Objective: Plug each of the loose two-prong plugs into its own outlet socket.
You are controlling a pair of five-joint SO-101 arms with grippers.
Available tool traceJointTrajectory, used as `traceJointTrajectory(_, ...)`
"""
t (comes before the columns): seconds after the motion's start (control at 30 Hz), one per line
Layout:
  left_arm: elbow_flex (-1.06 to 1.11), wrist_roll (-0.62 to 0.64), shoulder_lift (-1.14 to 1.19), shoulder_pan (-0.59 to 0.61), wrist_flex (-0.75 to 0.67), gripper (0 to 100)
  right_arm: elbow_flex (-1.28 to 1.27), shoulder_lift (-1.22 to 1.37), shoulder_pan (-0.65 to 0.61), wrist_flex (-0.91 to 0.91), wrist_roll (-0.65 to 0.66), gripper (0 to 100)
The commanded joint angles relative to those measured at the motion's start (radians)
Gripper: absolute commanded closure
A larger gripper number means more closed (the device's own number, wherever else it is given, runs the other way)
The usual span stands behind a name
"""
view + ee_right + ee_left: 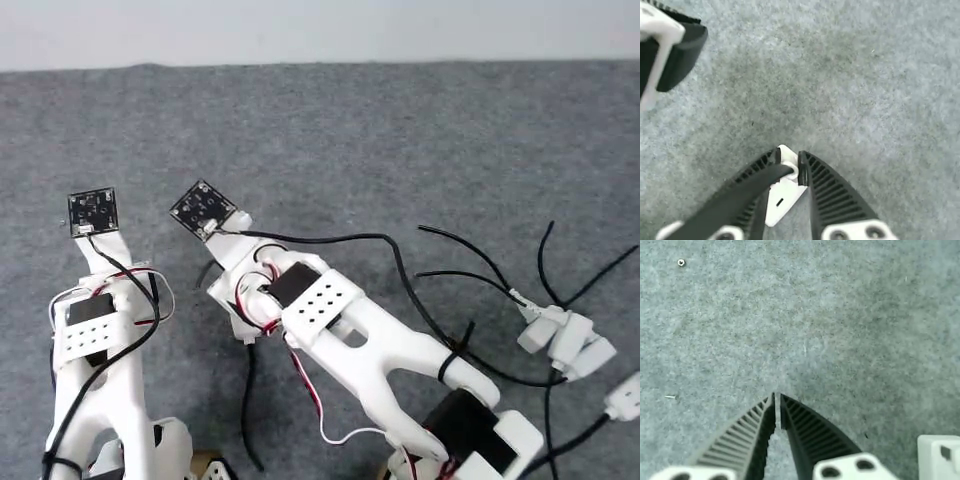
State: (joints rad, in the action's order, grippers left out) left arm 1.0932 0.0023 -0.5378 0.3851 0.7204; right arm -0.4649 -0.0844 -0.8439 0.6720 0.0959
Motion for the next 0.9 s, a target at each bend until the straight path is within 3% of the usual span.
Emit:
traceJointTrajectory(0.0, -0.048, 0.008, -0.02, 0.006, -0.025, 99, 0.089, -0.054, 0.005, 0.03, 0.014, 99.1)
traceJointTrajectory(0.33, -0.048, 0.008, -0.02, 0.006, -0.025, 99, 0.103, -0.047, 0.013, 0.12, 0.014, 99.1)
traceJointTrajectory(0.87, -0.048, 0.008, -0.02, 0.008, -0.025, 99, 0.028, -0.01, 0.016, 0.038, 0.066, 99.1)
